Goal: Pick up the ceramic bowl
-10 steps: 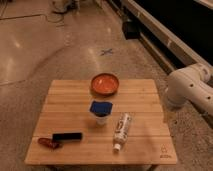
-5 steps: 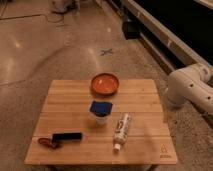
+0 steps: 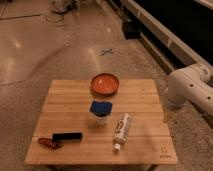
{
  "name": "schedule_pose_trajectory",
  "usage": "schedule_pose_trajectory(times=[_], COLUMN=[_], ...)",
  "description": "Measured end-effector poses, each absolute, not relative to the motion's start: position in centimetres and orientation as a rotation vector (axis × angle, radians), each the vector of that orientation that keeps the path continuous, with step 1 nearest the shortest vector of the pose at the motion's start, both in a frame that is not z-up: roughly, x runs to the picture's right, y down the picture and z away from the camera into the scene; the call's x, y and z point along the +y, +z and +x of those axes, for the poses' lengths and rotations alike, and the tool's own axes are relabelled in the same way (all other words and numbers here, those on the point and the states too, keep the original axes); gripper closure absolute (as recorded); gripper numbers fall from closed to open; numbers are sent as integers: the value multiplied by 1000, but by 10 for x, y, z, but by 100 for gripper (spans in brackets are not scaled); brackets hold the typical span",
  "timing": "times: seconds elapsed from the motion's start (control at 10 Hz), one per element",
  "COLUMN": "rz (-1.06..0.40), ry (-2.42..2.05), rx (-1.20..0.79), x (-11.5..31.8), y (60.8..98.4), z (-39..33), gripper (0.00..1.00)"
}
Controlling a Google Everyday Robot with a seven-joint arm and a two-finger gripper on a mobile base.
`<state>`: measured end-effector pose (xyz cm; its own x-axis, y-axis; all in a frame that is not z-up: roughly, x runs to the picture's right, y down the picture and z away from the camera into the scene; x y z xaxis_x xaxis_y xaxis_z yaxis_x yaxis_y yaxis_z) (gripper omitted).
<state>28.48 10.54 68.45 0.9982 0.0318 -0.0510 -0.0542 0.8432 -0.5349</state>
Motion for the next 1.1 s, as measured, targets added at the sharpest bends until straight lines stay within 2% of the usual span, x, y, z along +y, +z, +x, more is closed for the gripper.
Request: schedule_pose_trajectory(times=[0.4,0.9,1.1], rz=[-567,-565,-555], ry=[5,-163,-208], rx=[7,-184,-231], x=[104,95,87], y=[692,739,769], z=[268,169,140], gripper=[35,35,35])
